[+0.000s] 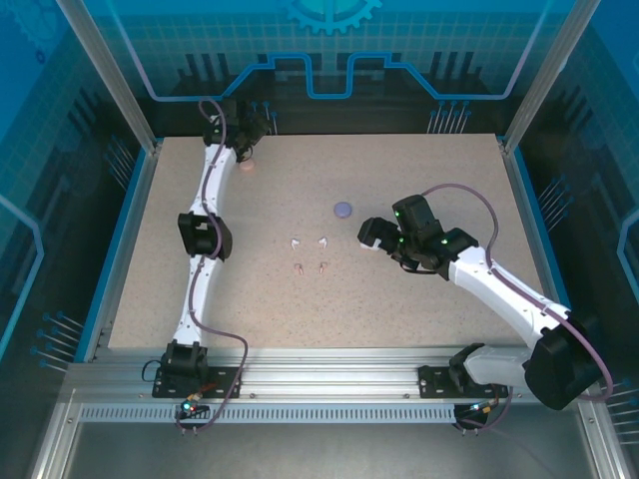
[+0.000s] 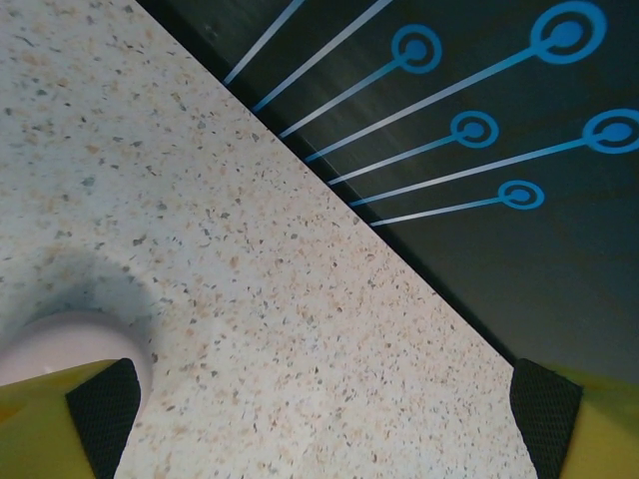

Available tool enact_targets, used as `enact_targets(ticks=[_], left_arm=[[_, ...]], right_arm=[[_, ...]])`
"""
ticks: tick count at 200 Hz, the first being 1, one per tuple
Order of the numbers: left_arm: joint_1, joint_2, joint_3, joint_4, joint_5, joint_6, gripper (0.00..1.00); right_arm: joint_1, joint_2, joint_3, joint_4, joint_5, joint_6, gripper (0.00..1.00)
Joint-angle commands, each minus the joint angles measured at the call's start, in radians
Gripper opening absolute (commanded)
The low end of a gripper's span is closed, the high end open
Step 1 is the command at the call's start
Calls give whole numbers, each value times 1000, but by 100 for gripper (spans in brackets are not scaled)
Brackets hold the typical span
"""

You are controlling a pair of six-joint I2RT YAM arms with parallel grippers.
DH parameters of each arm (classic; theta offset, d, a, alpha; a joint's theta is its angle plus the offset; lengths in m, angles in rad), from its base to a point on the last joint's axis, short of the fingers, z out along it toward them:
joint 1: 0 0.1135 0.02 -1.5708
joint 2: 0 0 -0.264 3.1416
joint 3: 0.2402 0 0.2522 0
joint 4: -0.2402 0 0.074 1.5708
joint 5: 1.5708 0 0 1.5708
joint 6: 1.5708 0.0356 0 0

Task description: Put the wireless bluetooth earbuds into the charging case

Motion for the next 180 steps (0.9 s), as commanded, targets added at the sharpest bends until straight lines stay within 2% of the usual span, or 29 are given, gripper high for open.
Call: enact_targets(ticks=[1, 64, 180], left_arm=[[8, 45, 54, 45, 15, -21, 99], [21, 66, 54, 13, 27, -54, 99], [-67, 11, 56, -287, 58, -57, 99]], right_arm=[[3, 1, -17, 0, -9, -3, 97], [1, -56, -32, -26, 17, 9, 97], [9, -142, -51, -20, 39, 51, 97]])
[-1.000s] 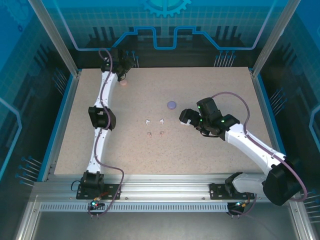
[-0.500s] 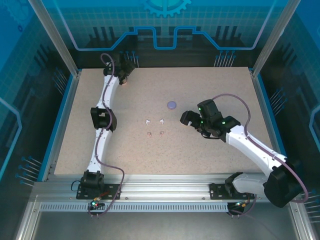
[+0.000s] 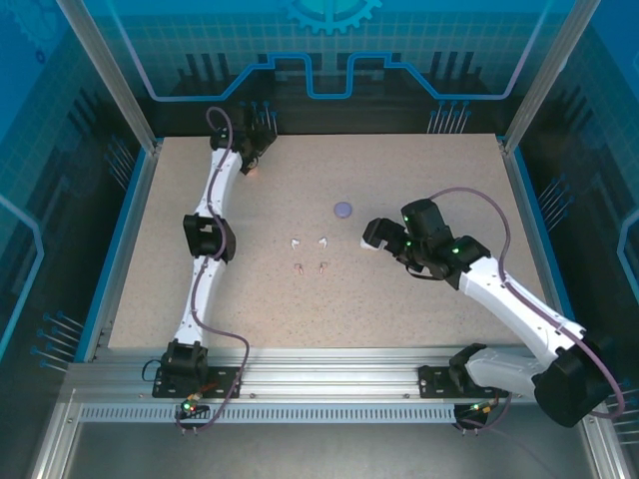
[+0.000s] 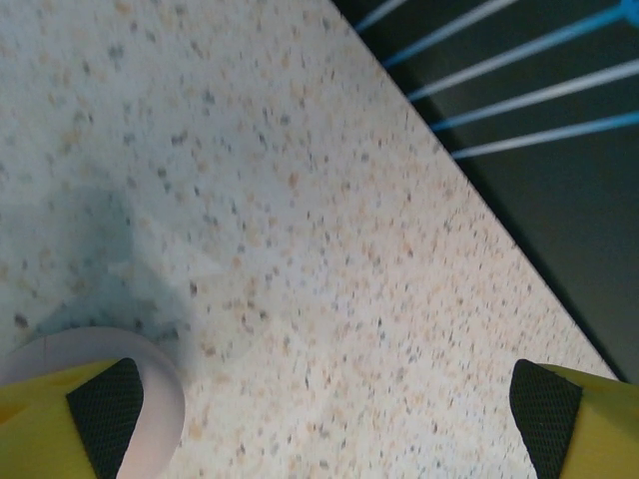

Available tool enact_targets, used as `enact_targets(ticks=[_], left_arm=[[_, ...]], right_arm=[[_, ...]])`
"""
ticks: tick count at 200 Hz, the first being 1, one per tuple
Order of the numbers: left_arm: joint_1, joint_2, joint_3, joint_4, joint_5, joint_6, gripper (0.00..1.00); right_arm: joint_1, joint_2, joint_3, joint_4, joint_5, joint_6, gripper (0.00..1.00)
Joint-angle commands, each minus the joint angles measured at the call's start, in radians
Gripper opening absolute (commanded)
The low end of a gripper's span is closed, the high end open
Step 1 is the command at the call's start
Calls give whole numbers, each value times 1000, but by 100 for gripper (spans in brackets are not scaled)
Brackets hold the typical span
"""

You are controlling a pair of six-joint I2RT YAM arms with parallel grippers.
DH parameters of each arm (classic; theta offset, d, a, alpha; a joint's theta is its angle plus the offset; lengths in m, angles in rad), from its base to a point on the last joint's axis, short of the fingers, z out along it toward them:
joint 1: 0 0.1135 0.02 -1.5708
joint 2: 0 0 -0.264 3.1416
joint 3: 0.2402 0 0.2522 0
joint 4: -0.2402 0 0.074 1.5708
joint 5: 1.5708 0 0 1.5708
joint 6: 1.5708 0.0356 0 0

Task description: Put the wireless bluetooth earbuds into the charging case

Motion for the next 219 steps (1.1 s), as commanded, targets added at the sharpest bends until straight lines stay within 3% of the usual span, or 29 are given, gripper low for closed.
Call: enact_targets(ticks=[1, 101, 133, 157, 174, 219], left_arm=[[-37, -29, 41, -171, 40, -12, 99], [-199, -155, 41, -408, -39, 69, 99], [-250, -240, 42, -422, -92, 188, 99], [-278, -319, 42, -411, -122, 349, 99], [-277, -375, 41, -422, -95, 441, 99], [-243, -541, -31, -397, 70, 492, 99]], right_arm=[[8, -33, -20, -11, 29, 25, 97], [8, -90, -20, -13, 36, 34, 97], [9, -107, -45, -10, 33, 29, 97], [9, -118, -47, -11, 35, 21, 97], [9, -119, -47, -4, 33, 11, 97], [7, -107, -38, 0, 36, -9, 97]])
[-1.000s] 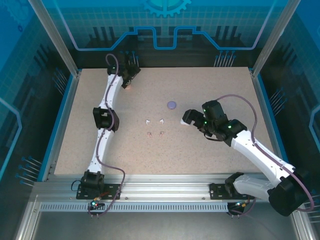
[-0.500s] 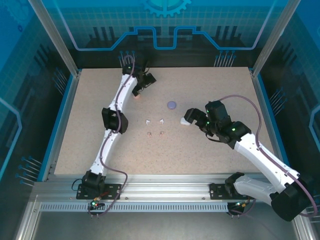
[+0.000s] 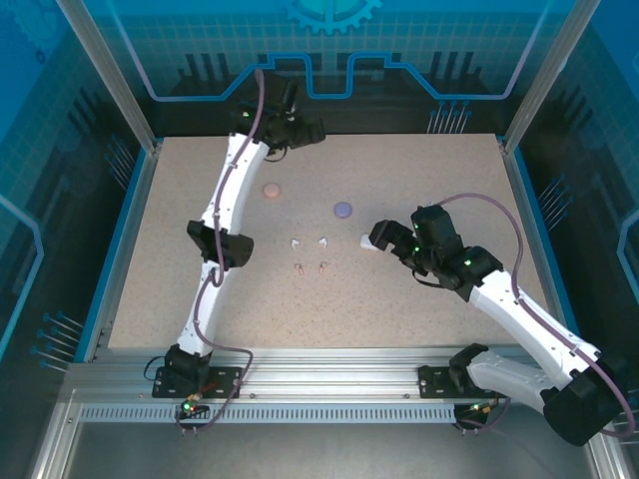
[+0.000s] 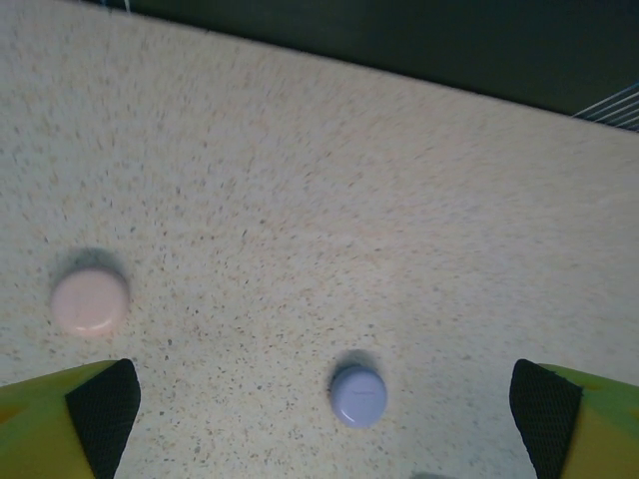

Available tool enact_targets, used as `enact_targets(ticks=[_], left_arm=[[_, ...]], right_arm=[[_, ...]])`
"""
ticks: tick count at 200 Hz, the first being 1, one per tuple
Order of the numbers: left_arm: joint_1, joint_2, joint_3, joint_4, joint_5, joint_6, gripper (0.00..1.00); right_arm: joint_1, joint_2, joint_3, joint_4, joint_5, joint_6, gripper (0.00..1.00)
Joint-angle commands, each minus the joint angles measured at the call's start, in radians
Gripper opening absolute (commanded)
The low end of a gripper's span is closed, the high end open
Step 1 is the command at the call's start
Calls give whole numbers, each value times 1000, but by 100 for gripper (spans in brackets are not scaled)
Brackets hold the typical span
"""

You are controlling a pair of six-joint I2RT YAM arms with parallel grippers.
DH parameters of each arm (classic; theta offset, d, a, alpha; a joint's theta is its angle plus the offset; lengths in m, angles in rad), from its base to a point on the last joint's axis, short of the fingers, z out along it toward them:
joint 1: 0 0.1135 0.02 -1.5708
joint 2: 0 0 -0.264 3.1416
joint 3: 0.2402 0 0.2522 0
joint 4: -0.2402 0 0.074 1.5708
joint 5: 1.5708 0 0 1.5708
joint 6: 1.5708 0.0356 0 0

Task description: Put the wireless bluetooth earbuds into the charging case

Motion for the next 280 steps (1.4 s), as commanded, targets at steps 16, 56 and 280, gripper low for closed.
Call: enact_targets(ticks=[16, 56, 280], left_arm=[[33, -197, -123, -12, 113, 105, 99], [73, -451, -434, 10, 64, 194, 99], [124, 182, -178, -82, -147, 102, 94]], right_arm=[[7, -4, 2, 9, 18, -29, 98], [6, 33, 8, 42, -3, -42, 98], [6, 53, 53, -38, -5, -81, 97]])
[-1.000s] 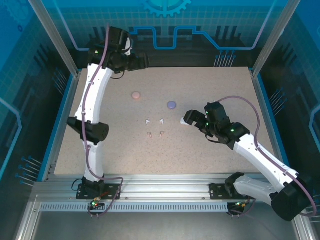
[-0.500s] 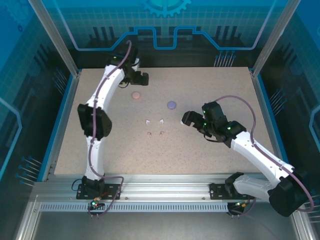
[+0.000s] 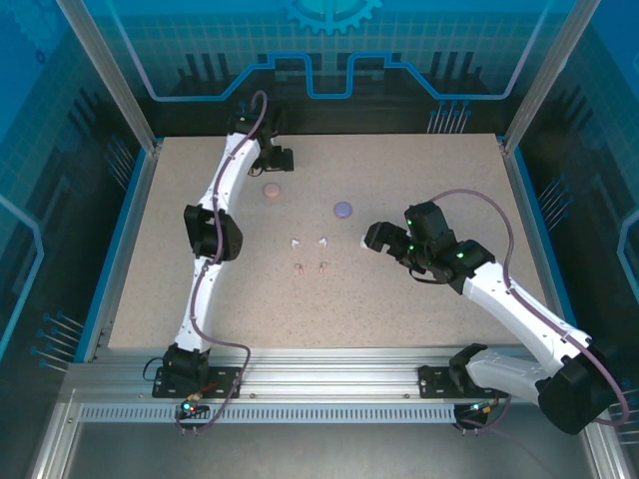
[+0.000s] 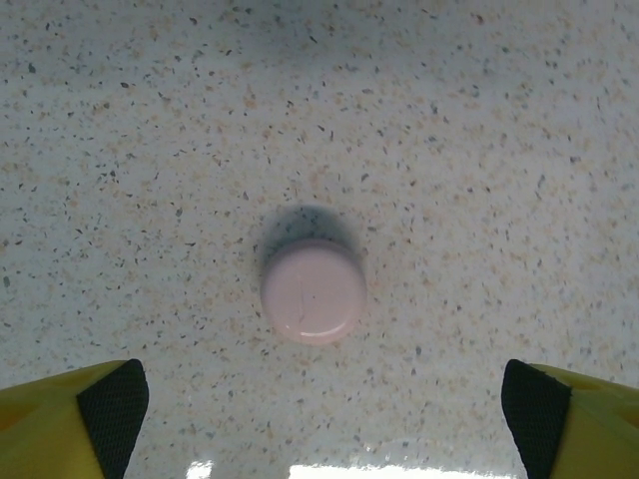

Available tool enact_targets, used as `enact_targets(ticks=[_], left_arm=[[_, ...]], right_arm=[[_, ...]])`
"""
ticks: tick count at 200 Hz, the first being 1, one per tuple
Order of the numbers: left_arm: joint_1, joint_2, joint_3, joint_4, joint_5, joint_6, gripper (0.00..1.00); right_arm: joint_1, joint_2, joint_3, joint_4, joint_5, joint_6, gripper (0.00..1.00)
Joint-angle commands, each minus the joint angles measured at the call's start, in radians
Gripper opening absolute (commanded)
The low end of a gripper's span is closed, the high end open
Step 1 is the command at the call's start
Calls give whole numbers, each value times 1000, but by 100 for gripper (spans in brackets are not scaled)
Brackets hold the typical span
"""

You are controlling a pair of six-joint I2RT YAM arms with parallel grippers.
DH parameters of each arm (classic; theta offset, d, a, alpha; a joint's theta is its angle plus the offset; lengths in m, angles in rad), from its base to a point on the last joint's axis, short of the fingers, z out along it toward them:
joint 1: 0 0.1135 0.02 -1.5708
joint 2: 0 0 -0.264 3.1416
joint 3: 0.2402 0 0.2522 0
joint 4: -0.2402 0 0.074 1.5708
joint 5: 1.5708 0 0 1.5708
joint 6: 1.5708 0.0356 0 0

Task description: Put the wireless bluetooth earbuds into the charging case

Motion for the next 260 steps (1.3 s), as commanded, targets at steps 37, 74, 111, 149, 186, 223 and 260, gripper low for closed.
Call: enact_targets(ticks=[37, 74, 111, 149, 186, 223, 260], left_arm=[[2, 114, 99, -100, -23, -121, 93], [-1, 146, 99, -106, -70, -151, 91], [-5, 172, 99, -85, -83, -168, 88], [-14, 195, 97, -60, -91, -171, 86], [-18, 216, 95, -43, -85, -170, 86], [-18, 234, 92, -21, -86, -171, 83], [-17, 242, 90, 26, -74, -169, 73]], right_arm=[[0, -16, 30, -16, 11, -12, 97], [-5, -10, 29, -4, 4, -13, 97], [-12, -15, 29, -7, -1, -15, 97], [-22, -26, 29, -11, -5, -20, 97], [-28, -38, 24, -17, -4, -22, 97], [-35, -56, 18, -33, -3, -26, 97], [-42, -81, 11, -59, 5, -27, 97]])
